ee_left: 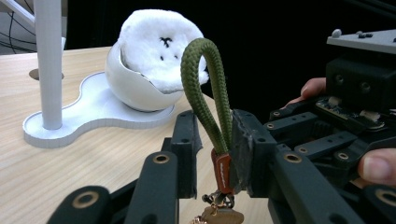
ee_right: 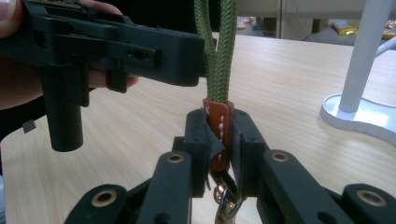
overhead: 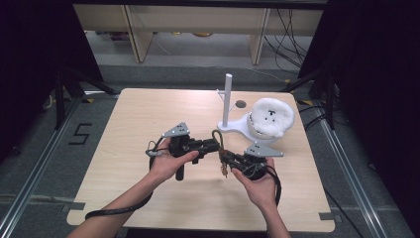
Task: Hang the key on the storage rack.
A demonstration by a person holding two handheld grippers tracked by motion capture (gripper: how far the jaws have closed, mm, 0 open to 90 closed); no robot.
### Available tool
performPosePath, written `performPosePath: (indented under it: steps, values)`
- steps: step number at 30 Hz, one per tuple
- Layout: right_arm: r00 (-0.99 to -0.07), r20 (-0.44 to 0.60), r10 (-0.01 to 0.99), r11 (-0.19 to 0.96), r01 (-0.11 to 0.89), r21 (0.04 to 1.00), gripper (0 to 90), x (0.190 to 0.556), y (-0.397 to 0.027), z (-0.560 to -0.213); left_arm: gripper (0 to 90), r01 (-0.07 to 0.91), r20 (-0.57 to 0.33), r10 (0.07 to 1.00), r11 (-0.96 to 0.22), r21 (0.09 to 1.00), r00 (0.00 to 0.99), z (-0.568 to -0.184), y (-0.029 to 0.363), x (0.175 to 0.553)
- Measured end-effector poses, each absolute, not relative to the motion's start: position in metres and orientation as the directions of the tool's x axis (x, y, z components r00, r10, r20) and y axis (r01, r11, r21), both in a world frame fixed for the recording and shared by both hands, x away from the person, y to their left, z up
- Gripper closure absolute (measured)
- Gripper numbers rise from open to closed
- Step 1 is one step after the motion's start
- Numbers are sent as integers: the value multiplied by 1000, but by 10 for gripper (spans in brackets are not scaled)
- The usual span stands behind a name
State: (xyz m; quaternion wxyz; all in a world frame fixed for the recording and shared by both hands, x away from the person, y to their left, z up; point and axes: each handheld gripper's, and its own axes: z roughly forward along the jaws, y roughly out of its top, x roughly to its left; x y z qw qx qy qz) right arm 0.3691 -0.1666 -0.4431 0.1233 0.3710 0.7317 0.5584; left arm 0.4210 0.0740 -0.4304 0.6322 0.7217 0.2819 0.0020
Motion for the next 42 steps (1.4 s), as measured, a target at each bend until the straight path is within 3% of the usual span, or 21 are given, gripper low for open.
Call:
performPosePath:
  steps: [5,25,33,38,40,42]
  values:
    - [-703,213,679,103,379,920,793,369,-166,-442,778,412,-366,400,-32,911,840,-430,76,422]
    - [-705,204,679,103,367,925,789,367,-165,-441,844,421,-381,377,-25,907,844,-422,73,420]
    - [-677,223,701,66,373,926,669,367,-170,-438,845,360,-311,431,-36,932,847,-416,77,425]
    - [-653,234,721,56,391,919,651,364,-177,-437,844,344,-289,464,-35,938,837,-415,80,430]
    - [-662,189,725,80,353,932,649,366,-182,-439,844,337,-280,476,-36,941,834,-414,80,433]
    - [-637,221,738,60,389,919,647,363,-185,-440,844,328,-266,490,-44,944,830,-413,81,436]
